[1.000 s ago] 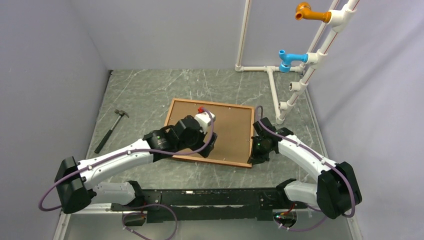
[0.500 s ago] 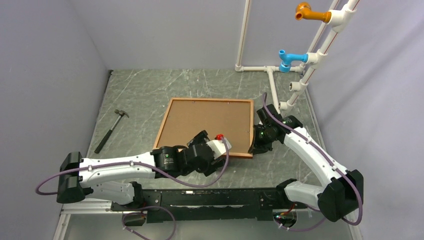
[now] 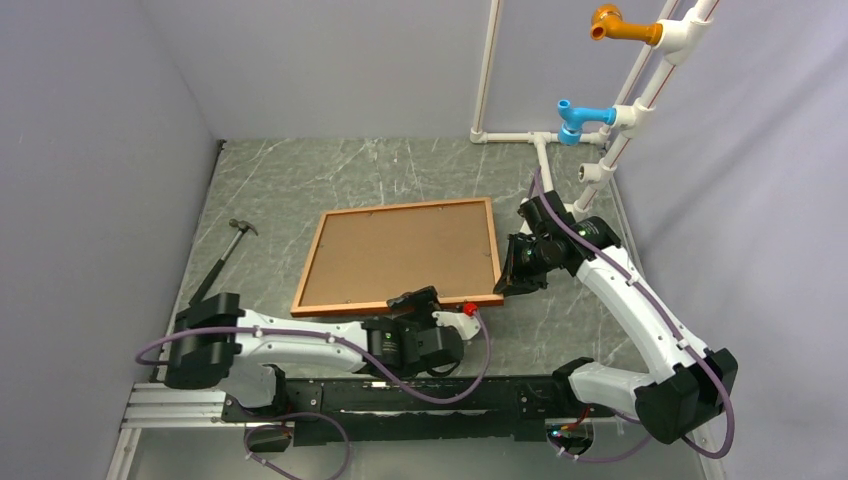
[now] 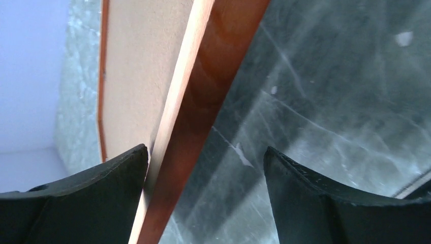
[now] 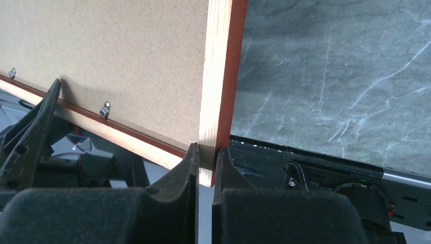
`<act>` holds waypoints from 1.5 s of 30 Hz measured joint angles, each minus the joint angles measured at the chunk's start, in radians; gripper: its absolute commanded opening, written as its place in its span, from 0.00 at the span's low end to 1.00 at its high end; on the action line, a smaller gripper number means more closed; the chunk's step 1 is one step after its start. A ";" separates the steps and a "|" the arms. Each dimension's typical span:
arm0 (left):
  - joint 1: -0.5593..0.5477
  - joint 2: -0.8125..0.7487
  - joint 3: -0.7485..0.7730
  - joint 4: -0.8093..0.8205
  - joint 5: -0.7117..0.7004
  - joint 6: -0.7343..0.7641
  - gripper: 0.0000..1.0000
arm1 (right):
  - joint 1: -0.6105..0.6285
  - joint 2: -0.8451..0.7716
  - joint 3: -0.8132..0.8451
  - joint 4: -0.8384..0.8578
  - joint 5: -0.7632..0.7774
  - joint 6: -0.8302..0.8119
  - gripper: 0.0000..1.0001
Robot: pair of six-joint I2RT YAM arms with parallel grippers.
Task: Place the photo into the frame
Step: Turn over the photo frame at the center of the board.
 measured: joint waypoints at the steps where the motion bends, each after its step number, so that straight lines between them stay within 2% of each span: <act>1: -0.002 0.018 0.002 0.000 -0.025 -0.005 0.82 | 0.000 0.000 0.003 -0.002 -0.003 -0.003 0.00; 7: -0.003 0.069 0.026 -0.014 -0.146 -0.018 0.68 | 0.000 -0.011 0.003 -0.014 -0.025 -0.007 0.00; 14: -0.004 0.074 0.058 -0.023 -0.229 -0.025 0.37 | -0.001 -0.027 0.003 -0.011 -0.045 -0.005 0.00; 19: -0.020 0.107 0.061 -0.082 -0.241 0.063 0.14 | -0.001 -0.045 0.003 0.018 -0.067 -0.005 0.00; 23: -0.020 0.114 0.055 -0.121 -0.252 0.098 0.01 | -0.004 -0.072 0.006 0.052 -0.109 -0.007 0.04; 26: -0.014 0.111 0.055 -0.113 -0.259 0.104 0.00 | 0.000 -0.083 0.006 0.056 -0.155 -0.008 0.11; 28: -0.011 0.105 0.055 -0.109 -0.264 0.104 0.00 | 0.000 -0.083 0.006 0.063 -0.174 -0.008 0.35; 31: -0.011 0.091 0.055 -0.119 -0.264 0.113 0.00 | 0.002 -0.088 0.016 0.078 -0.196 -0.012 0.60; 33: -0.011 0.073 0.057 -0.137 -0.264 0.117 0.00 | 0.003 -0.100 0.033 0.087 -0.184 -0.027 0.83; 35: -0.011 0.042 0.061 -0.155 -0.263 0.113 0.00 | 0.003 -0.117 0.056 0.097 -0.168 -0.039 0.98; 40: -0.010 -0.087 0.086 -0.195 -0.250 0.110 0.00 | 0.003 -0.201 0.121 0.159 -0.101 -0.104 1.00; 45: -0.010 -0.220 0.106 -0.224 -0.233 0.126 0.00 | 0.003 -0.334 0.101 0.338 -0.073 -0.197 0.99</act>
